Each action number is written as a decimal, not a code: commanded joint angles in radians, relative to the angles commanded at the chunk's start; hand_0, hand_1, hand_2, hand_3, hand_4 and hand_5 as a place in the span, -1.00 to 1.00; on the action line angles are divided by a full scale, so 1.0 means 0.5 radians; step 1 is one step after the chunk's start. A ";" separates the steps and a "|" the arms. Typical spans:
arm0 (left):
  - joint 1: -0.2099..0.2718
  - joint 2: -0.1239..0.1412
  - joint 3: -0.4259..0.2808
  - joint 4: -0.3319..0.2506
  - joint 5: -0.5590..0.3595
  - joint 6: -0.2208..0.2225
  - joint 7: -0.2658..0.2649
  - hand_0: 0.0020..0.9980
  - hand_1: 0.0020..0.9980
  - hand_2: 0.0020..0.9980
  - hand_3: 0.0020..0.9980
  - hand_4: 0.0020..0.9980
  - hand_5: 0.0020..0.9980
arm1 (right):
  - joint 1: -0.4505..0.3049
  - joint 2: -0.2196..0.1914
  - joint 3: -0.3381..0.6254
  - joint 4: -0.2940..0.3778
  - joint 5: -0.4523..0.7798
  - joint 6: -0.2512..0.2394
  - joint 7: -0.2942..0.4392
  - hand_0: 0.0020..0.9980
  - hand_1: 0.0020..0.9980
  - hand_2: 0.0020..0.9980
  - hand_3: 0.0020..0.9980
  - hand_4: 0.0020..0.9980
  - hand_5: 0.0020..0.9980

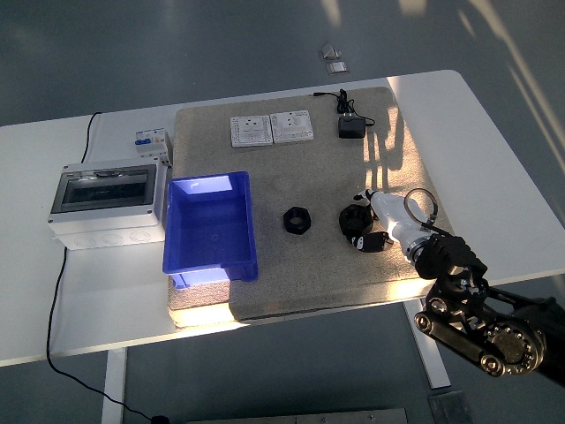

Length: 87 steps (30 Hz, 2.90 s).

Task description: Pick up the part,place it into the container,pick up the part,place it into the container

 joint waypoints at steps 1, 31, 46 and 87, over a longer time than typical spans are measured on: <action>0.000 0.000 0.000 0.000 0.000 0.001 -0.002 0.44 0.43 0.50 0.57 0.56 0.79 | 0.003 0.000 -0.003 -0.002 0.003 -0.010 0.008 0.02 -0.21 -0.18 0.10 -0.17 -1.00; -0.020 0.028 -0.004 0.000 -0.032 0.023 -0.005 0.44 0.42 0.50 0.53 0.52 0.80 | 0.759 0.404 -0.755 -0.069 0.231 -0.041 0.439 0.34 0.25 0.28 0.22 -0.26 -1.00; -0.007 0.040 0.046 0.000 -0.066 0.028 -0.044 0.43 0.42 0.49 0.51 0.51 0.79 | 0.742 0.404 -0.775 -0.121 0.183 -0.141 0.403 1.00 1.00 0.95 0.85 0.25 -0.41; -0.005 0.042 0.063 0.000 -0.062 0.032 -0.046 0.43 0.41 0.48 0.38 0.36 0.70 | 0.715 0.404 -0.816 -0.140 0.394 -0.089 0.365 1.00 1.00 1.00 1.00 0.89 -0.12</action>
